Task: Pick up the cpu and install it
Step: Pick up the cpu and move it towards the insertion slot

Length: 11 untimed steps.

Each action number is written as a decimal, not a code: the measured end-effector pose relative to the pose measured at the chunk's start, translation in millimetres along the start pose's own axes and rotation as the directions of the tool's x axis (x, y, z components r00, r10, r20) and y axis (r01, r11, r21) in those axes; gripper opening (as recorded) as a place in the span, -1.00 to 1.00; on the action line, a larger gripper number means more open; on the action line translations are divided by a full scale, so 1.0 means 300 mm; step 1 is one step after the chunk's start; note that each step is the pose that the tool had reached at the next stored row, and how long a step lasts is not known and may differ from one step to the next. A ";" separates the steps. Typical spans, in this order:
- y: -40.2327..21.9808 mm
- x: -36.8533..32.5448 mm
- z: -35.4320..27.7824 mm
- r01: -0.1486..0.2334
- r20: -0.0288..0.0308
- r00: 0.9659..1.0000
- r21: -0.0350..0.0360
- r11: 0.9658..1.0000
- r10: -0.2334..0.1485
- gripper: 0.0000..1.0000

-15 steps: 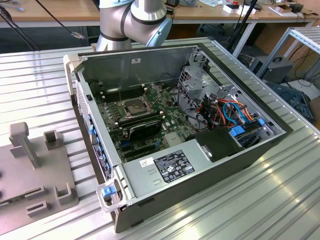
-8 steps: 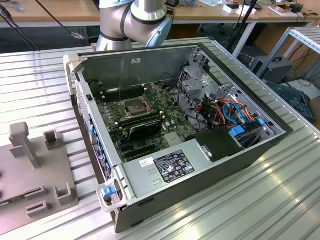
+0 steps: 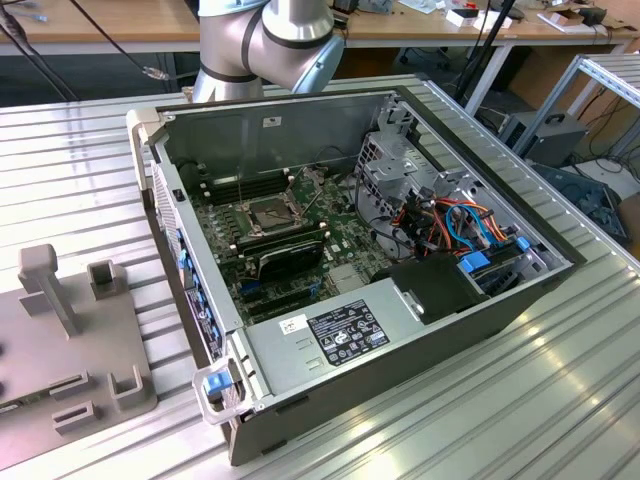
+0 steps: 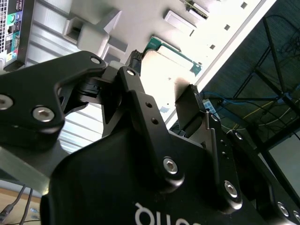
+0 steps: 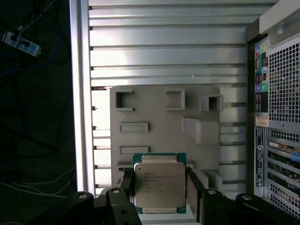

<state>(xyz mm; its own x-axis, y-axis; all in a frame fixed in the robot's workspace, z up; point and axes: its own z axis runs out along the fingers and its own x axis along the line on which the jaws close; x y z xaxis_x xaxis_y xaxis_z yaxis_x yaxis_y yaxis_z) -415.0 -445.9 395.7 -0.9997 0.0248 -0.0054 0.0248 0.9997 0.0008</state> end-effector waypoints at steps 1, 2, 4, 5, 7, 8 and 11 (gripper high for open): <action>0.000 -0.001 0.000 0.000 0.000 1.000 0.000 1.000 0.000 0.08; 0.000 -0.002 0.000 0.000 0.000 1.000 0.000 1.000 0.000 0.08; 0.000 -0.004 0.000 0.000 0.000 1.000 0.000 1.000 0.000 0.08; 0.000 -0.005 0.000 0.000 0.000 1.000 0.000 1.000 0.000 0.08; 0.000 -0.008 0.000 0.000 0.000 1.000 0.000 1.000 0.000 0.08; 0.000 -0.008 0.000 0.000 0.000 1.000 0.000 1.000 0.000 0.08; 0.000 -0.009 0.000 0.000 0.000 1.000 0.000 1.000 0.000 0.08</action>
<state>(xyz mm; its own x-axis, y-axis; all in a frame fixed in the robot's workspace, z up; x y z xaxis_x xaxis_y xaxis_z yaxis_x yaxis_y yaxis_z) -412.4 -446.0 395.7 -0.9997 0.0248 -0.0053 0.0248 0.9997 0.0008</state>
